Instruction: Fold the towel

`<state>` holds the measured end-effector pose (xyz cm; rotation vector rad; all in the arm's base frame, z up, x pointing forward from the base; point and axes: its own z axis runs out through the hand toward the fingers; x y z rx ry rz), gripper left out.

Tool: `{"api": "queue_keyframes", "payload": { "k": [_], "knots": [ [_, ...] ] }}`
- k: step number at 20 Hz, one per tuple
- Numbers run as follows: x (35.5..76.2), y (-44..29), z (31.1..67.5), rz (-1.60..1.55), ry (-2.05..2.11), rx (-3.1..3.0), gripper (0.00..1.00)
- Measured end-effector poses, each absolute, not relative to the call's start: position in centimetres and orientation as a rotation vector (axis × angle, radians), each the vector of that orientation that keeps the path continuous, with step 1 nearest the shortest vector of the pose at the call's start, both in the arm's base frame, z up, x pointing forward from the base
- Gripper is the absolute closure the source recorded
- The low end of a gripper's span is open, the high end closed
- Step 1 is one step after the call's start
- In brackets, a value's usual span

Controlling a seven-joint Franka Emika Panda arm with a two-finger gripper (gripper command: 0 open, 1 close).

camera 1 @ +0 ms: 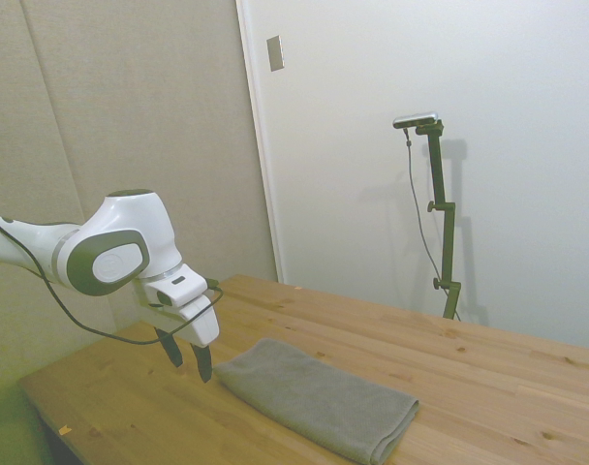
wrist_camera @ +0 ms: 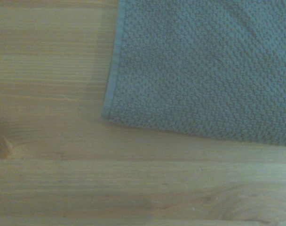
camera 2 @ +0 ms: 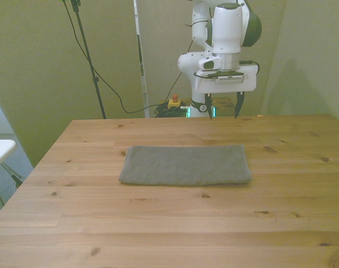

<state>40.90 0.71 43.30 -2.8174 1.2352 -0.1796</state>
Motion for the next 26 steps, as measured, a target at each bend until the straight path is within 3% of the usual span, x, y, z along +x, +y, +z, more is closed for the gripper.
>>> {"api": "queue_keyframes", "payload": {
  "k": [3, 8, 17, 26],
  "knots": [
    [41.2, 0.5, 43.2, -0.180, 1.233, -2.810, 0.00],
    [45.0, 1.6, 42.5, -0.295, 1.283, -2.825, 0.00],
    [48.6, 10.3, 40.4, -0.719, 1.393, -2.975, 0.00],
    [50.9, 13.0, 35.6, -0.771, 1.479, -3.029, 0.00]
  ]
}}
